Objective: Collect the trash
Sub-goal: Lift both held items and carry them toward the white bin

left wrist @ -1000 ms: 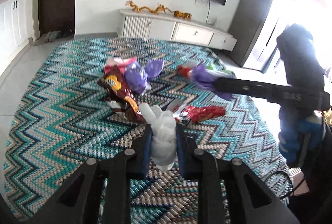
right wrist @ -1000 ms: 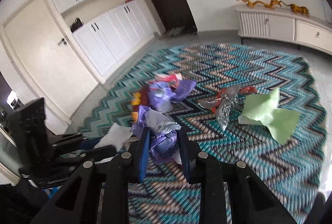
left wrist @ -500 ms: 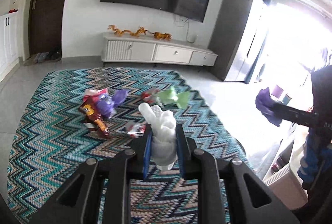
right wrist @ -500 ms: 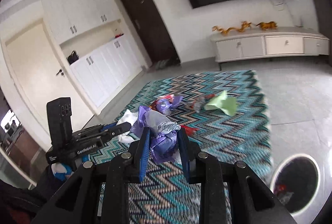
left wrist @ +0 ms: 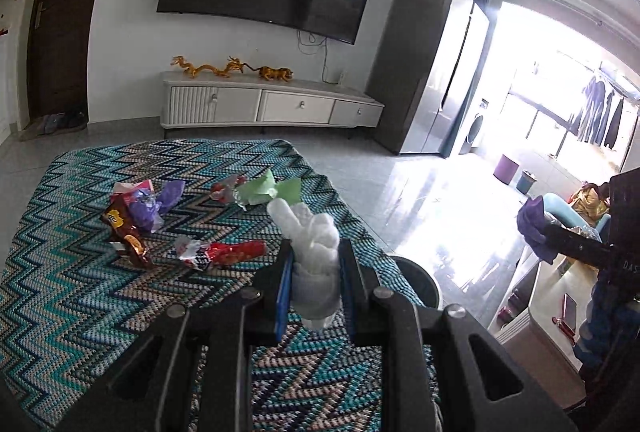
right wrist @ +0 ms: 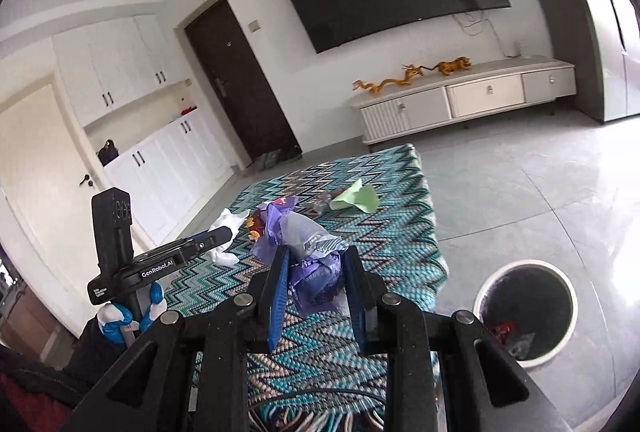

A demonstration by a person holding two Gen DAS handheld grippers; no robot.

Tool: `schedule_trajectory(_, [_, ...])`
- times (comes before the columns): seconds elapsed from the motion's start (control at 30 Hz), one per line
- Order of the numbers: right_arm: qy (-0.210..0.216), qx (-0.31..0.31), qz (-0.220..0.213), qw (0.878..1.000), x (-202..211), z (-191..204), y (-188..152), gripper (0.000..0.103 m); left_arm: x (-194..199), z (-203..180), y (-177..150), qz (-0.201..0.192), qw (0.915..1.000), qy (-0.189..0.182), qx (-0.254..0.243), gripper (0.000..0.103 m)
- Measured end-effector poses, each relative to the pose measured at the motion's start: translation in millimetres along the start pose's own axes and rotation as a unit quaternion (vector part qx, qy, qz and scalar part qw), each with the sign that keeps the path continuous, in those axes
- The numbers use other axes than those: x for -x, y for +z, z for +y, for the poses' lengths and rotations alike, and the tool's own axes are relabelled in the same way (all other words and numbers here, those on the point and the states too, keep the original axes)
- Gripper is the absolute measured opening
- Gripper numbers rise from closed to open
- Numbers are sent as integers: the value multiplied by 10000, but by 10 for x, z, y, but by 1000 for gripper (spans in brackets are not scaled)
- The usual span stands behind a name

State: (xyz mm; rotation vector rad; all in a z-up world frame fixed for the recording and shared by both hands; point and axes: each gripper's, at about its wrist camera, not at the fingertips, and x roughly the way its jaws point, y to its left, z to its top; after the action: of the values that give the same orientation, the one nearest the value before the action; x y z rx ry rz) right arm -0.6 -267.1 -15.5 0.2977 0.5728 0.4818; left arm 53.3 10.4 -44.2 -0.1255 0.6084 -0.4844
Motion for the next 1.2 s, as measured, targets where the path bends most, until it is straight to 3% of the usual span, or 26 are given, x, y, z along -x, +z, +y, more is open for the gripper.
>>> schedule_trajectory(0.4, [-98,-151,-65,9998,82,-112,-114,25,-117,-151,6,113,9998,-99,-109,20])
schedule_trajectory(1.2, [-81,-293,63,9995,-72,-183,-144,25,-258,-46,-28,228,9997,-44,38,20])
